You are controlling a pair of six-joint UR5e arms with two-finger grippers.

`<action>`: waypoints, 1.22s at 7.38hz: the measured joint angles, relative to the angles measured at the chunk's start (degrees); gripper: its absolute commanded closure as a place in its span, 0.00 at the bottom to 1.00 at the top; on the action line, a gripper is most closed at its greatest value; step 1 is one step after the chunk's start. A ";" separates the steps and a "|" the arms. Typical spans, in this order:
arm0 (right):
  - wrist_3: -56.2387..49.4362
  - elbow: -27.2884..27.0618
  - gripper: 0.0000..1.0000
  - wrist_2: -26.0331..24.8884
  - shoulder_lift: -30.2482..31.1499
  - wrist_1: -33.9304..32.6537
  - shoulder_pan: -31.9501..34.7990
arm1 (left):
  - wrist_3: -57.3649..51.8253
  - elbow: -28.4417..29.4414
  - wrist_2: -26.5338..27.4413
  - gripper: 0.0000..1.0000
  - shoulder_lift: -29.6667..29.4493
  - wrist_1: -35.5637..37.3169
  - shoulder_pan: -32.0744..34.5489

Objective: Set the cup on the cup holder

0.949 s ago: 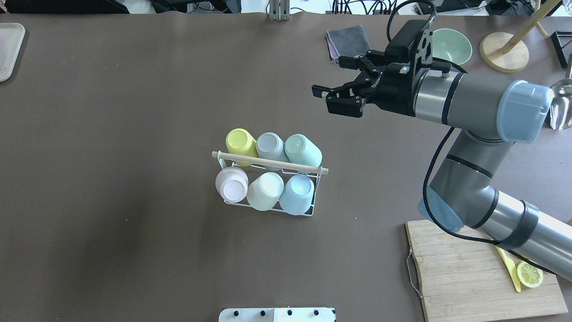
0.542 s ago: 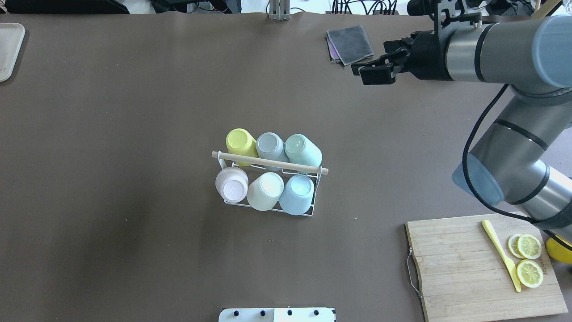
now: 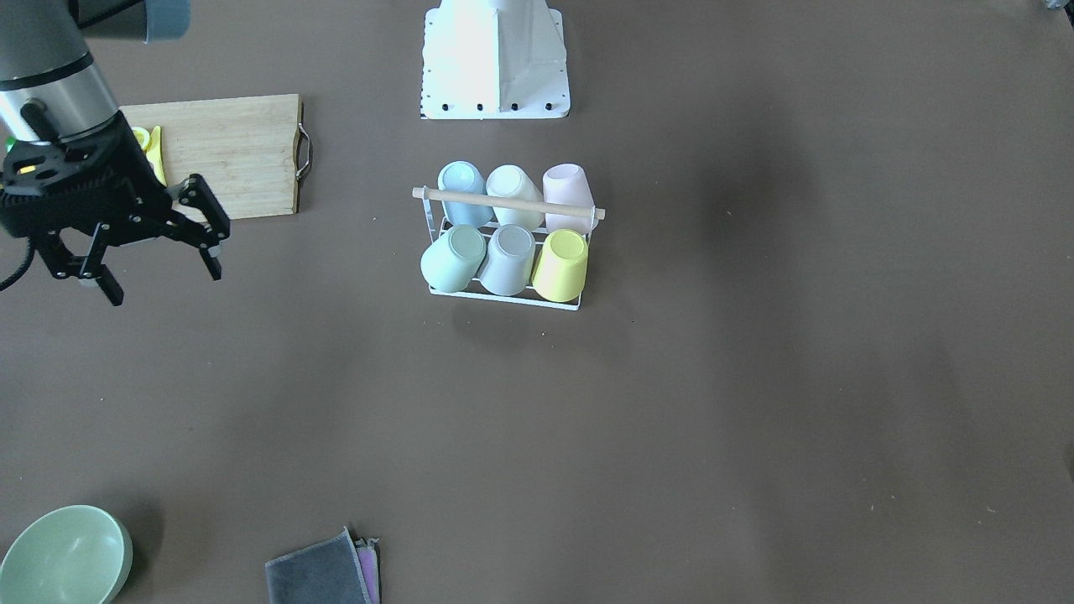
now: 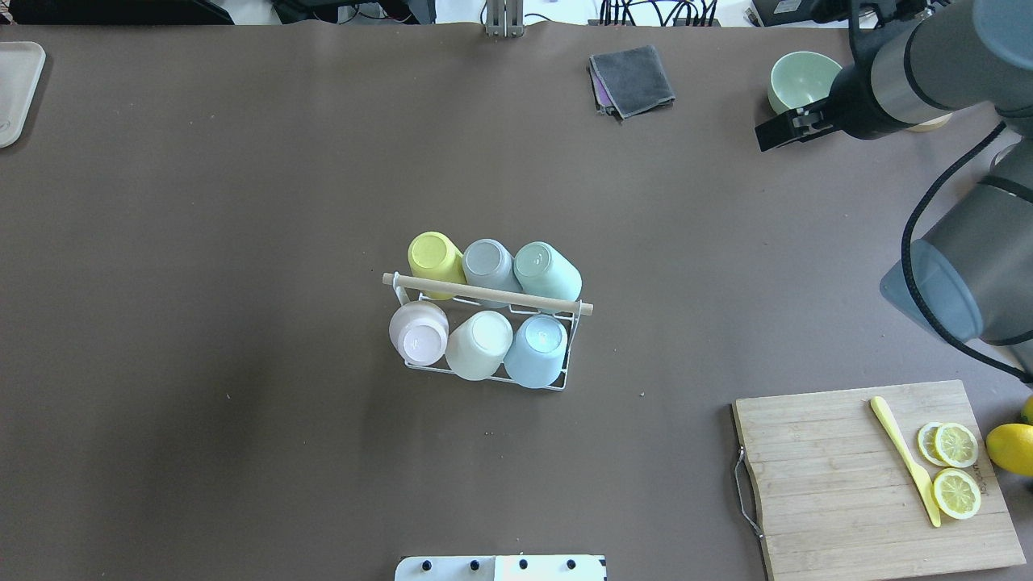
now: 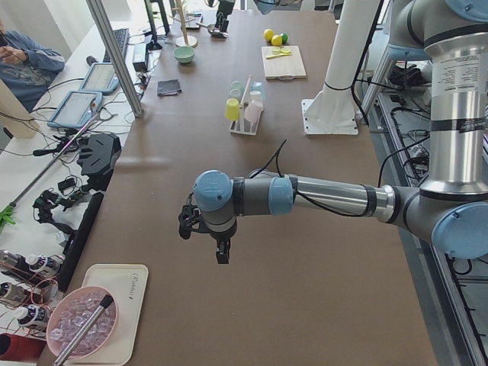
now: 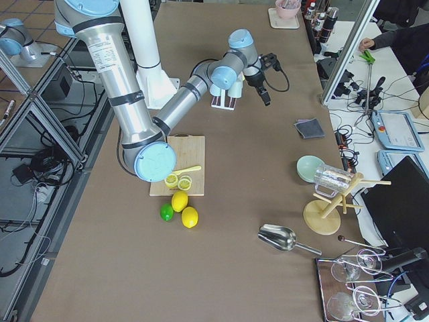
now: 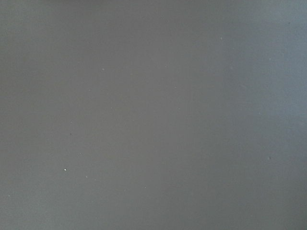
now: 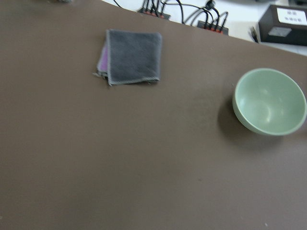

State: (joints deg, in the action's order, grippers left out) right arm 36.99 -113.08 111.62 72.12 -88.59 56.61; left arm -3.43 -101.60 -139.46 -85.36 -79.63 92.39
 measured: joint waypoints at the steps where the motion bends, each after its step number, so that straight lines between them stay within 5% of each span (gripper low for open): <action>1: 0.40 1.54 0.00 4.16 2.95 -1.56 2.19 | 0.00 0.02 0.03 0.02 0.01 0.00 0.00; 5: -15.97 6.43 0.00 16.39 17.91 -2.57 15.80 | 0.00 0.00 0.01 0.02 -0.03 0.00 -0.02; 9: -33.24 20.76 0.00 24.37 19.37 -2.43 30.76 | 0.04 0.00 0.01 0.02 -0.35 -0.02 -0.08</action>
State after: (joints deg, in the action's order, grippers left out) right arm 3.75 -92.32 135.98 91.49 -91.03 87.37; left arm -3.39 -101.60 -139.45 -85.71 -79.65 92.32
